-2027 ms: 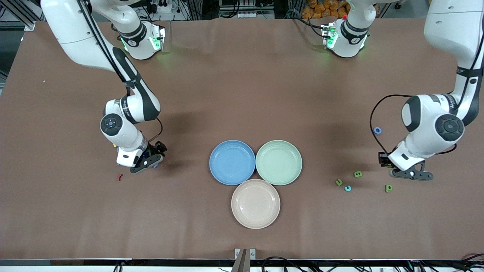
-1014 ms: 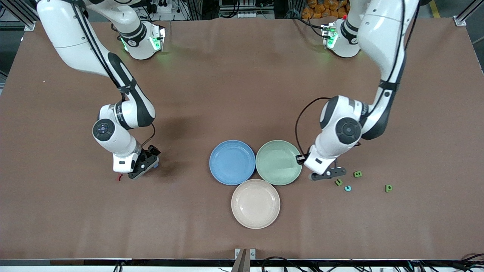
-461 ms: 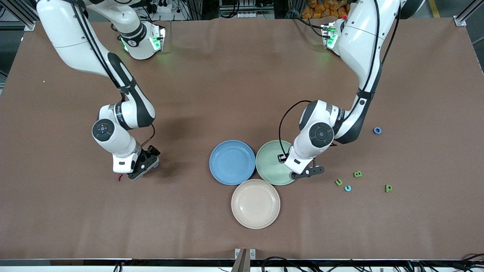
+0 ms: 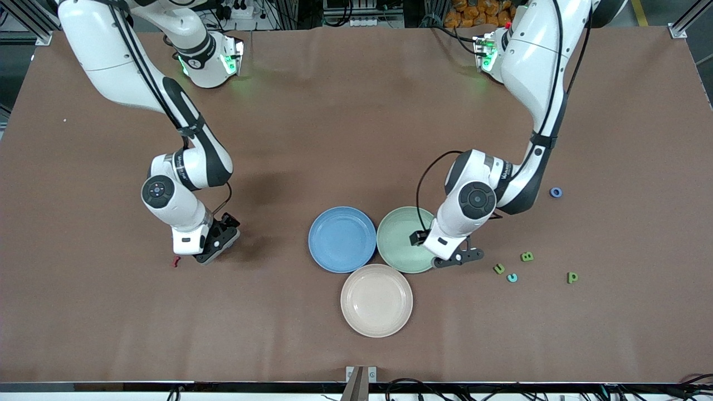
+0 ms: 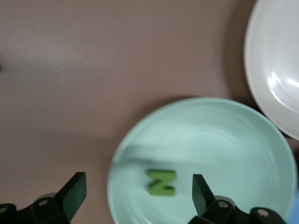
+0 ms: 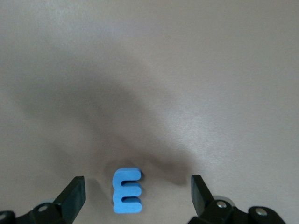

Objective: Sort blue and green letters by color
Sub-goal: 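Release the N and return the left gripper to the green B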

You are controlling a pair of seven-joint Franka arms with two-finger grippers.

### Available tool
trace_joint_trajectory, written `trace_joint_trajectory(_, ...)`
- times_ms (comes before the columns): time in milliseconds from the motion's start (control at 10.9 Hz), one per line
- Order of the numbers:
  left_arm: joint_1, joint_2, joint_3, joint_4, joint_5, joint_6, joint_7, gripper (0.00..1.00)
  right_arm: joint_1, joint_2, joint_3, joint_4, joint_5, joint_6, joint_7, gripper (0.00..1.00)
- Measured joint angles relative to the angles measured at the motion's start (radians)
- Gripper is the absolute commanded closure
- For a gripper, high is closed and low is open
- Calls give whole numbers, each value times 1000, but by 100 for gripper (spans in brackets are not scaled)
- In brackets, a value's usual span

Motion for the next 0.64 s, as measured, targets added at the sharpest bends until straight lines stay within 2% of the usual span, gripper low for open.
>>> trace_joint_trajectory(276,105,-17,11,10,76,-59,113,0,1,25,0,3,1,1,0,0)
trace_joint_trajectory(369,142,-28,11,10,76,-80,171,0,1,25,0,4,2,0,0,30)
trace_joint_trajectory(461,179,-37,10,10,76,-97,221,0,0,25,0,5,2,-3,0,80)
trace_joint_trajectory(553,218,-43,6,10,77,-105,269,0,0,25,0,6,2,-6,0,100)
trace_joint_trajectory(645,260,-44,1,5,77,-110,330,0,0,24,-1,11,2,-9,3,100)
